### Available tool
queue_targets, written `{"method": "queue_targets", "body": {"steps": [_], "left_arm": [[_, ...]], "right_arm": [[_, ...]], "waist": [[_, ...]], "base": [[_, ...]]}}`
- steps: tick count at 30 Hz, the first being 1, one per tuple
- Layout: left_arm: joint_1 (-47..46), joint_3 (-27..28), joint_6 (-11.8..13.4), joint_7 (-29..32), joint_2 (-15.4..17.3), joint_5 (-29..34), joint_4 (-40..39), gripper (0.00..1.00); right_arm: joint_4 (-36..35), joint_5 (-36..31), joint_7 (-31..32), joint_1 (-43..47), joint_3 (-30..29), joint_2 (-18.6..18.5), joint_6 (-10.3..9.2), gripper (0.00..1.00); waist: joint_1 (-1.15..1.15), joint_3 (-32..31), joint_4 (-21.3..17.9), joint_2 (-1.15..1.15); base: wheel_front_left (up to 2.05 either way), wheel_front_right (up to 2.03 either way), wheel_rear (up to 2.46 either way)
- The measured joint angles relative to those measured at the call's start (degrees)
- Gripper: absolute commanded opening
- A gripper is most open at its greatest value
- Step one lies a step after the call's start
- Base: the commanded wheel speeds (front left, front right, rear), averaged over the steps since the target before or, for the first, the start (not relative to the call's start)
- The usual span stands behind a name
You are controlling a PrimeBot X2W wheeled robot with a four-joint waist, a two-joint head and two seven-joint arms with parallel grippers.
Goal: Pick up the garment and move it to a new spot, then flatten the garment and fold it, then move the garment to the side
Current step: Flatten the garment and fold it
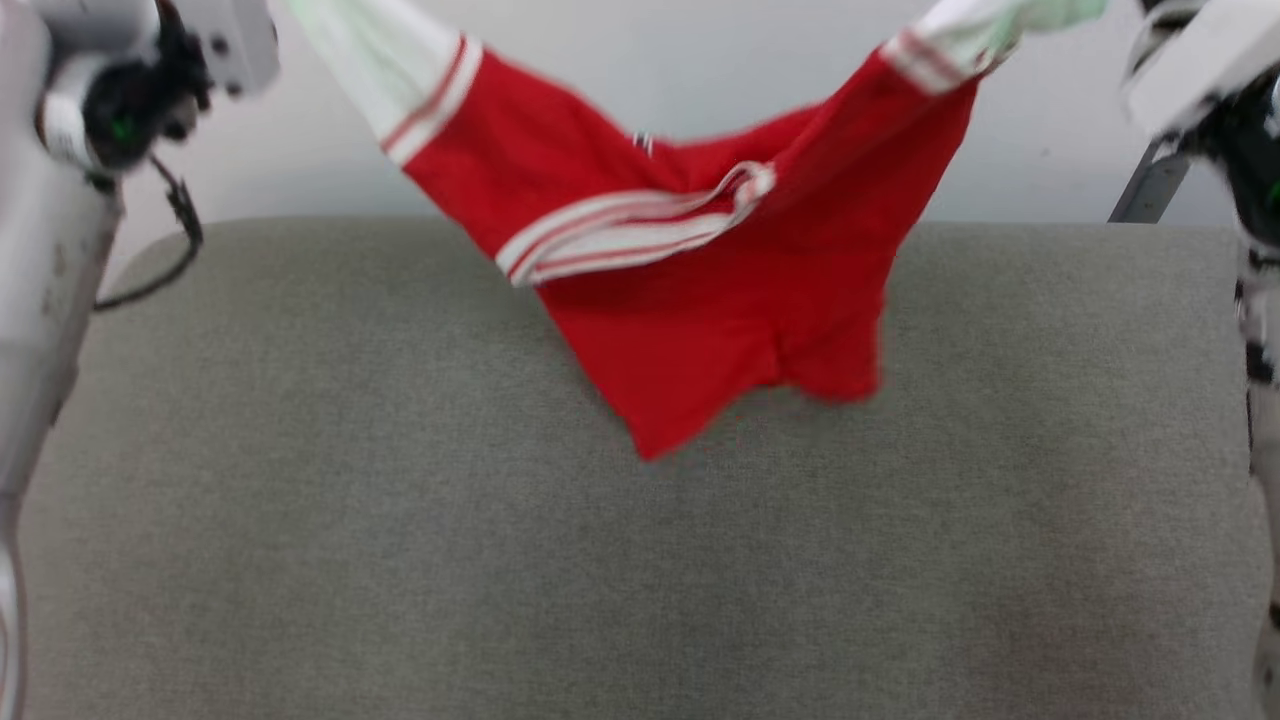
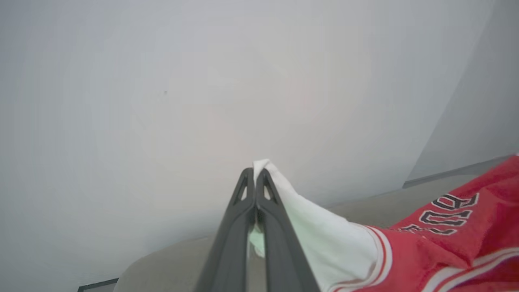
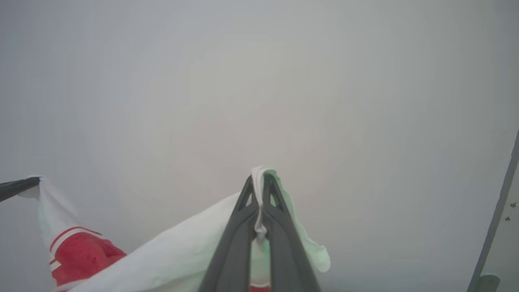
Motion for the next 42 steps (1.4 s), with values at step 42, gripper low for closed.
{"method": "queue_targets", "body": {"steps": [42], "left_arm": [[-30.56, 1.27, 0.34, -37.95, -7.7, 12.59, 16.16, 0.0]], "right_arm": [[14.48, -25.65, -36.59, -32.58, 4.1, -3.23, 0.01, 0.0]], "waist": [[0.0, 26.05, 0.19, 0.0]], "base": [[0.0, 0.0, 0.0]]}}
